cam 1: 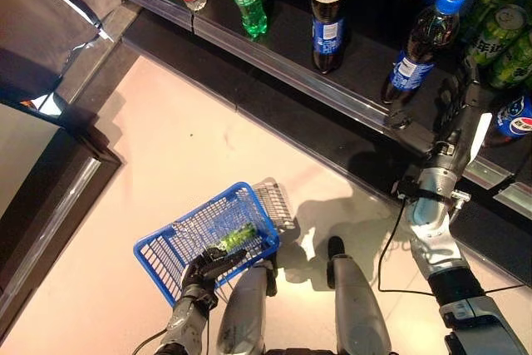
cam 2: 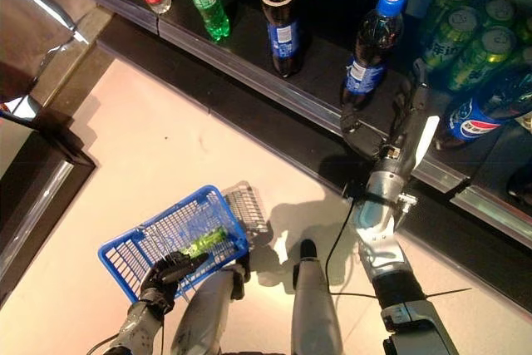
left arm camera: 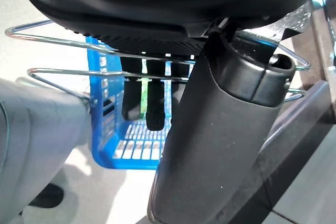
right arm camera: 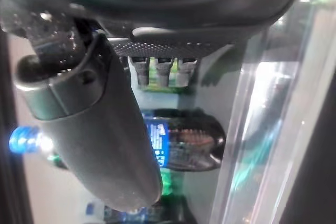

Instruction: Pick up the drink and place into the basket.

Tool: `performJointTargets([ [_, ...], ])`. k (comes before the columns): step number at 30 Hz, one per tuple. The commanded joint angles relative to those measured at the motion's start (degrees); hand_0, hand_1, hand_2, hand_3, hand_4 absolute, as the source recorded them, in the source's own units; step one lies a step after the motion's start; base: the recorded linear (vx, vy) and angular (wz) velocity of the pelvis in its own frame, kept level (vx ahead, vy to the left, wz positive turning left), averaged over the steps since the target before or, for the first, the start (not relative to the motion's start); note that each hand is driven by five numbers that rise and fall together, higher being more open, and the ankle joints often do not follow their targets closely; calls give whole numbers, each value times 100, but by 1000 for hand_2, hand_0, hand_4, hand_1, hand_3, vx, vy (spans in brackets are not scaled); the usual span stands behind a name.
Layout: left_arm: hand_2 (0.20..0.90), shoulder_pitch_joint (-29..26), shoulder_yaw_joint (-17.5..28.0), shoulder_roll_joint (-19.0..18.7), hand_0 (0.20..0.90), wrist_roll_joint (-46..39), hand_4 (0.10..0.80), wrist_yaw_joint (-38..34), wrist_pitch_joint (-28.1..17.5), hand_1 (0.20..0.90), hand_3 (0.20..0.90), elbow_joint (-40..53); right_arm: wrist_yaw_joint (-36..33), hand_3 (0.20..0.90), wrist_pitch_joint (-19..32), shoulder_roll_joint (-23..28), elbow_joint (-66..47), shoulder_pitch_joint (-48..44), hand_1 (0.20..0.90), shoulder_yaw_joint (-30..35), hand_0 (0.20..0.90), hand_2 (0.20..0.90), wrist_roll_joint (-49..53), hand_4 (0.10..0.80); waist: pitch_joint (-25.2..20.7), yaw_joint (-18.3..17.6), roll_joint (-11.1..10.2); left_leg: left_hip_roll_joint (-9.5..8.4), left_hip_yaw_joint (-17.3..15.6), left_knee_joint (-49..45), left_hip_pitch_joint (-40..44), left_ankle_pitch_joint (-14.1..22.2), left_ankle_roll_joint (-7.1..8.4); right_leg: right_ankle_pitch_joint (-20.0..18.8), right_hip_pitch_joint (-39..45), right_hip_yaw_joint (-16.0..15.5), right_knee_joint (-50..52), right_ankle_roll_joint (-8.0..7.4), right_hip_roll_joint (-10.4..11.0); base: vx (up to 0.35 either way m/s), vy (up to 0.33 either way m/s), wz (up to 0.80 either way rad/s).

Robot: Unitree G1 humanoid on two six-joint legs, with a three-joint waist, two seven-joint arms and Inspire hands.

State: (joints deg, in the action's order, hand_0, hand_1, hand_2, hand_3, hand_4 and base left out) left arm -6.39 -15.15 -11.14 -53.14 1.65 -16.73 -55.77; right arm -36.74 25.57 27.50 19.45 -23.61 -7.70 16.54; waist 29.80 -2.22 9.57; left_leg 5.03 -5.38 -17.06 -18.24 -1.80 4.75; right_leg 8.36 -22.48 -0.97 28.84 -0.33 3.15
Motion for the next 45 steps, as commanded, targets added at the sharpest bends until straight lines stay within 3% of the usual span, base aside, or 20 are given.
performJointTargets([
  [1,300,478,-239,-167,300,-89,100,216,-134,300,200,534,284,900,313,370,-288,-988,900,106,900,900,448,800,-1,109,-295,-478,228,-736,-704,-444,-124,-575,586,-374,-1218,105,14,-16,-40,1],
  [18,300,-3,-473,-422,300,-113,100,-123,-51,300,200,690,342,900,169,738,987,-2800,900,-181,900,900,1581,800,-1,390,-396,-469,241,-617,-1218,-161,-231,-704,-32,-424,-1287,33,-41,-30,-28,1],
  [34,300,-50,-567,-568,300,-122,100,-130,36,300,200,812,540,900,31,1441,1888,-4092,900,-591,900,900,1960,800,-1,525,-292,-542,224,-774,-1565,83,-302,-515,-642,-560,-816,80,3,-4,2,1],
  [35,300,-29,-572,-581,300,-123,100,-140,45,300,200,843,547,505,24,1477,1906,-4115,561,-597,561,561,1918,405,-1,530,-288,-549,230,-762,-1557,106,-309,-512,-659,-567,-798,76,9,8,4,6],
  [36,300,-12,-572,-596,300,-113,100,-145,63,300,200,863,533,200,4,1514,1920,-4152,300,-610,300,300,1844,100,-1,537,-287,-557,240,-746,-1540,127,-316,-511,-671,-572,-782,69,17,8,0,8],
  [45,300,127,-486,-667,300,-130,100,7,135,300,200,1006,697,200,-26,1713,1514,-4073,300,-541,300,300,1752,100,-1,484,-281,-592,220,-760,-1412,171,-336,-504,-671,-557,-690,77,67,1,14,5],
])
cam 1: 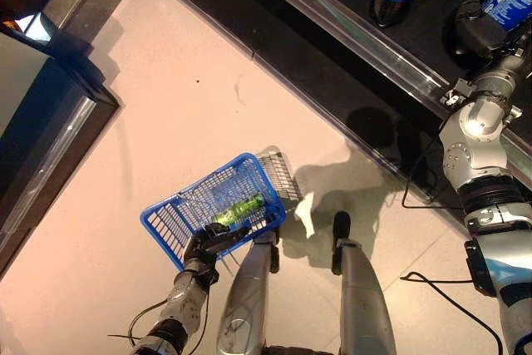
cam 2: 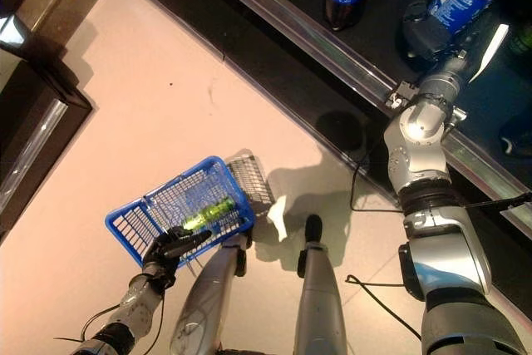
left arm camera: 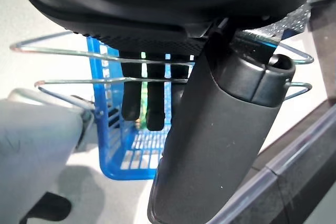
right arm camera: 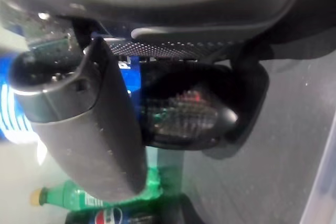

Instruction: Pick up the drink and place into the basket.

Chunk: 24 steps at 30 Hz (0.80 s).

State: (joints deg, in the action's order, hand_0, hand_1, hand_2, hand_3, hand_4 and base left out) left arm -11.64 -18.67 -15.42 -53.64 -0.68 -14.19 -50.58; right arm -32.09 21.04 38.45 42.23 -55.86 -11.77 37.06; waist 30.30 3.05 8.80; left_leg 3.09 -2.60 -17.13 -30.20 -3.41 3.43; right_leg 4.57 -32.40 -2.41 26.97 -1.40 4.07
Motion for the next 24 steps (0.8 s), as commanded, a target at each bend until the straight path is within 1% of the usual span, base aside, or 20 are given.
performJointTargets([
  [1,300,661,-133,-239,300,-86,100,244,-121,300,200,506,221,200,419,621,-805,-822,300,-111,300,300,-340,100,-50,-50,-202,-402,-60,-763,-206,335,-203,-125,333,-409,-501,185,-20,0,0,0],
  [6,300,692,-122,-223,300,-178,100,294,-146,300,200,587,208,200,372,611,-996,-667,300,32,300,300,-496,100,-50,-88,-192,-426,-60,-729,-81,344,-205,-139,419,-398,-520,177,1,0,0,0],
  [13,300,727,-52,-225,300,-238,100,326,-195,300,200,664,167,200,307,555,-1214,-329,300,206,300,300,-533,100,-50,-127,-252,-428,-75,-657,116,350,-216,-182,632,-391,-633,176,6,-10,4,0],
  [17,300,746,37,-227,300,-262,100,339,-187,300,200,697,169,200,300,500,-1338,-54,300,311,300,300,-672,100,-51,-139,-344,-433,-80,-542,366,376,-226,-241,934,-402,-815,158,17,0,0,0],
  [21,300,805,172,-249,300,-216,100,345,-192,300,200,763,191,200,244,505,-1706,393,300,465,300,300,-985,100,-51,-163,-471,-417,-92,-391,704,418,-224,-298,1321,-403,-1007,111,49,0,0,0],
  [24,300,904,301,-246,300,-144,100,325,-146,300,200,807,96,200,162,427,-2226,935,300,595,300,300,-1303,100,-221,-193,-587,-394,-109,-120,1071,407,-212,-393,1689,-375,-1315,28,97,52,-10,0],
])
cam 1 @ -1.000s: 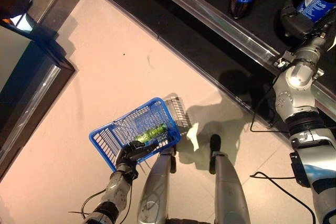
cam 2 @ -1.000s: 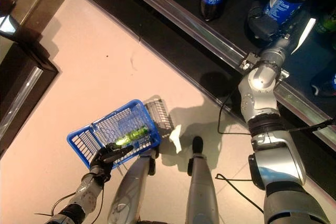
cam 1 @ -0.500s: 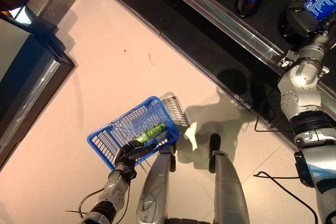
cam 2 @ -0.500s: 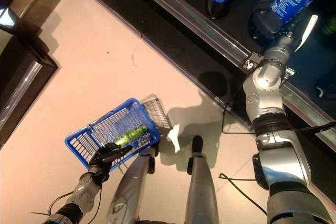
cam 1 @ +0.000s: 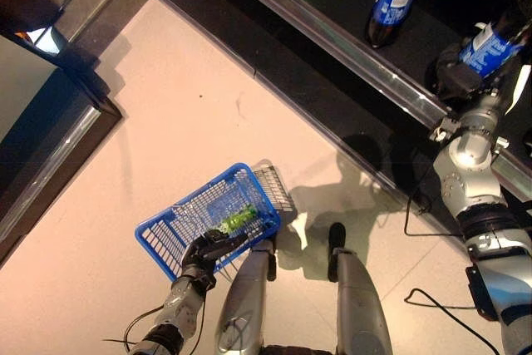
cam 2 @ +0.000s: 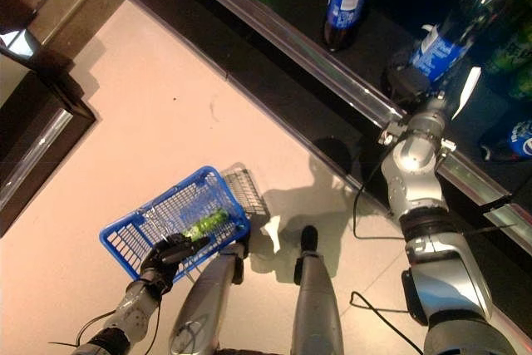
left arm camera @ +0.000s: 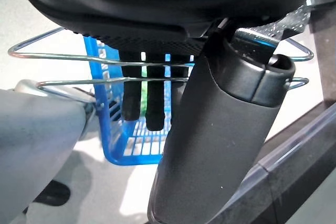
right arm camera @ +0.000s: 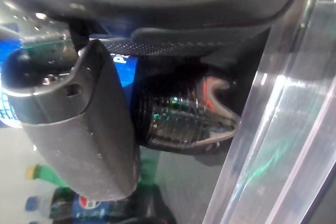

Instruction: Pick up the drink and place into the basket.

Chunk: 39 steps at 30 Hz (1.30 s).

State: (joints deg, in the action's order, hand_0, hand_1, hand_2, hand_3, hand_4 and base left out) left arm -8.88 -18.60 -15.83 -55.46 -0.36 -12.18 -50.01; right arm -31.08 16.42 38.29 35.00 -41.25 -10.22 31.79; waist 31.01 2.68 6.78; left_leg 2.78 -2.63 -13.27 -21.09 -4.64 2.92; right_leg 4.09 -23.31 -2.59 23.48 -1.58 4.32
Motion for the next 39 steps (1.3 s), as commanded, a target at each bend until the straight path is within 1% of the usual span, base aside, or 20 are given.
performJointTargets([
  [1,300,628,295,-207,300,39,100,292,-346,300,200,751,-7,200,621,442,-1510,-521,300,444,300,300,-780,100,-304,-156,-390,-367,-106,-475,153,493,-162,-376,772,-357,-993,48,74,86,-10,0],
  [3,300,736,426,-178,300,152,100,304,-299,300,200,753,-90,200,494,333,-1968,-85,300,527,300,300,-1080,100,-549,-186,-471,-338,-140,-118,491,440,-146,-463,1067,-307,-1311,-46,98,103,-6,-1],
  [5,300,824,499,-145,300,219,100,316,-305,300,200,725,-44,200,430,294,-2192,142,300,590,300,300,-1233,100,-695,-200,-523,-318,-163,108,714,399,-136,-518,1261,-275,-1506,-105,103,81,-4,-1],
  [10,300,976,692,-90,300,413,100,337,-256,300,200,701,-55,200,302,218,-2724,574,300,653,300,300,-1407,100,-1058,-222,-613,-251,-211,577,1190,364,-106,-548,1659,-221,-1858,-198,81,84,-4,-5],
  [13,300,1056,789,-44,300,387,100,382,-179,300,200,830,34,200,351,33,-3180,1012,300,684,300,300,-1415,100,-1346,-271,-667,-203,-233,906,1527,362,-80,-563,1940,-156,-2106,-266,67,96,4,-2],
  [15,300,1092,825,-24,300,447,100,472,-168,300,200,1038,211,200,323,-122,-3537,1299,300,633,300,300,-1476,100,-1523,-306,-686,-170,-253,1048,1685,366,-64,-573,2049,-124,-2198,-302,71,87,20,-3],
  [18,300,1179,726,-52,300,449,100,483,-32,300,200,1800,670,200,100,-311,-4092,1750,300,498,300,300,-1338,100,-1794,-325,-682,-124,-280,1265,1909,367,-34,-575,2230,-121,-2336,-336,63,81,28,-1],
  [21,300,1262,616,-125,300,433,100,486,189,300,200,2520,1053,200,39,-419,-4347,2113,300,419,300,300,-1199,100,-1948,-316,-656,-95,-287,1454,2067,339,-15,-593,2372,-142,-2456,-365,69,56,33,3],
  [23,300,1341,525,-220,300,461,100,424,417,300,200,3171,1333,200,69,-512,-4509,2446,300,352,300,300,-1109,100,-2051,-295,-641,-70,-278,1622,2187,302,-6,-627,2468,-167,-2560,-397,81,26,27,11],
  [26,300,1392,447,-379,300,415,100,314,705,300,200,3914,1685,200,56,-572,-4735,2819,300,196,300,300,-970,100,-2156,-289,-617,-33,-265,1761,2297,266,9,-667,2561,-225,-2671,-438,96,3,31,8],
  [28,300,1411,441,-481,300,321,100,272,994,300,200,4408,1885,200,79,-660,-4795,3067,300,28,300,300,-802,100,-2219,-277,-595,-9,-266,1815,2365,252,17,-681,2640,-288,-2740,-458,110,-3,41,2],
  [31,300,1392,432,-639,300,202,100,209,1309,300,200,5026,1982,200,126,-733,-4792,3306,300,-297,300,300,-774,100,-2283,-227,-572,14,-256,1827,2423,261,8,-646,2742,-399,-2765,-469,117,-1,11,1],
  [33,300,1367,465,-729,300,-35,100,222,1514,300,200,5406,2031,200,142,-749,-4858,3452,300,-466,300,300,-831,100,-2318,-196,-565,22,-233,1827,2457,271,2,-618,2801,-468,-2770,-476,120,0,0,0],
  [35,300,1336,465,-787,300,-181,100,181,1655,300,200,5646,2060,200,166,-747,-4882,3485,300,-592,300,300,-846,100,-2340,-174,-572,20,-218,1827,2474,277,-7,-608,2839,-499,-2787,-477,123,0,0,0],
  [38,300,1273,453,-970,300,-464,100,117,1980,300,200,6032,2008,200,189,-670,-4939,3430,300,-791,300,300,-894,100,-2383,-118,-584,9,-177,1827,2507,283,-14,-608,2894,-556,-2810,-491,132,3,-2,2],
  [39,300,1237,439,-1083,300,-509,100,173,2130,300,200,6176,2022,200,176,-610,-4990,3365,300,-856,300,300,-844,100,-2401,-94,-587,5,-155,1827,2521,285,-17,-611,2915,-575,-2817,-499,136,15,-6,11],
])
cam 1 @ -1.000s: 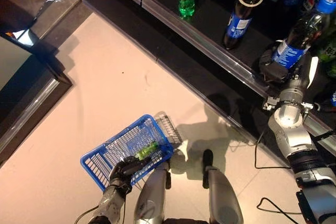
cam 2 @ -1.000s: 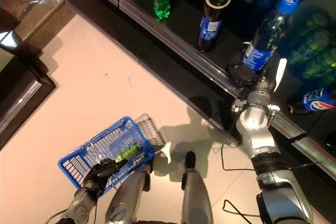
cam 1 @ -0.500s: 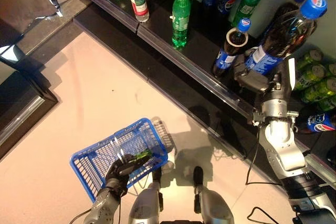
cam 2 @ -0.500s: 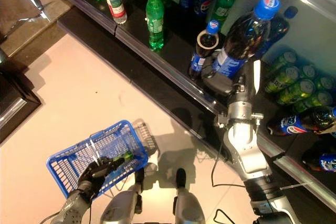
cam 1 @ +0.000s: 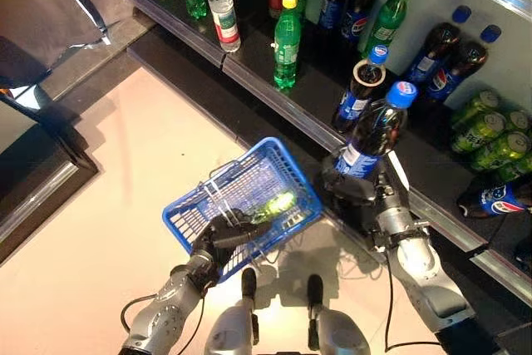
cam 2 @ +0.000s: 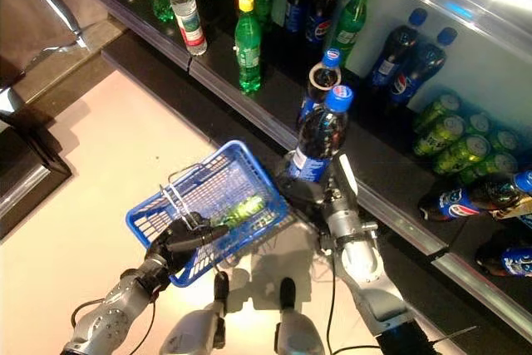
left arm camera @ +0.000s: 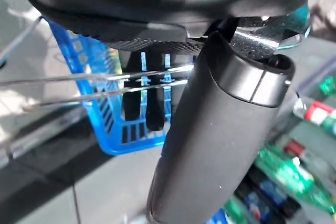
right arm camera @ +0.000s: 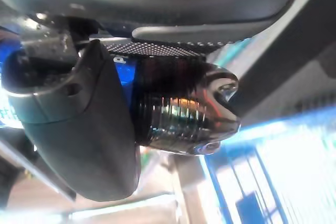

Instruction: Pick up the drink and place into the basket.

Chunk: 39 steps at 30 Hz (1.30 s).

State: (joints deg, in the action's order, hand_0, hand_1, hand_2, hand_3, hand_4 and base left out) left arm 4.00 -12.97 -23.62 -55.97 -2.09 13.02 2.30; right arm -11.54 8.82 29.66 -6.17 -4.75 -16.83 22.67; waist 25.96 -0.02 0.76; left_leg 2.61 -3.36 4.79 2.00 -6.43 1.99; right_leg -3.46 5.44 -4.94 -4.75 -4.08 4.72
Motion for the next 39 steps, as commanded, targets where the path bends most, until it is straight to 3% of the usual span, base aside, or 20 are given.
performJointTargets([
  [1,300,-86,-153,-391,300,-524,100,350,-315,300,200,1064,66,200,924,299,-901,-346,300,-252,300,300,38,100,-1912,198,17,23,-69,21,216,465,78,143,52,-353,-2,-255,100,17,-5,16],
  [7,300,-502,-319,-931,300,-1365,100,452,83,300,200,1502,-206,200,750,554,-871,-1252,300,-796,300,300,21,100,-1984,350,37,-9,24,21,231,476,88,133,106,-470,-25,-282,142,15,3,5],
  [13,300,-929,-660,-1135,300,-2066,100,735,294,300,200,1748,-342,200,684,313,-547,-1899,300,-1340,300,300,95,100,-2076,459,65,-60,108,21,255,512,68,151,167,-551,-25,-304,199,41,27,11],
  [24,300,-1115,-1412,-871,300,-1806,100,1245,-13,300,200,1860,-201,200,636,-425,750,-1298,300,-2103,300,300,245,100,-2148,510,97,-137,126,21,257,580,-15,185,210,-666,-25,-335,280,34,38,13],
  [31,300,-825,-1332,-796,300,-1621,100,1600,-205,300,200,1870,-35,200,692,-583,1490,-653,300,-2254,300,300,28,100,-2135,505,106,-143,110,21,255,607,-29,204,205,-667,-25,-329,291,10,13,6],
  [39,300,-714,-1330,-669,300,-1720,100,2136,-249,300,200,1906,40,200,937,-830,2453,-508,300,-2247,300,300,-81,100,-2084,543,146,-163,165,21,245,595,-27,205,209,-695,-25,-293,301,0,0,0],
])
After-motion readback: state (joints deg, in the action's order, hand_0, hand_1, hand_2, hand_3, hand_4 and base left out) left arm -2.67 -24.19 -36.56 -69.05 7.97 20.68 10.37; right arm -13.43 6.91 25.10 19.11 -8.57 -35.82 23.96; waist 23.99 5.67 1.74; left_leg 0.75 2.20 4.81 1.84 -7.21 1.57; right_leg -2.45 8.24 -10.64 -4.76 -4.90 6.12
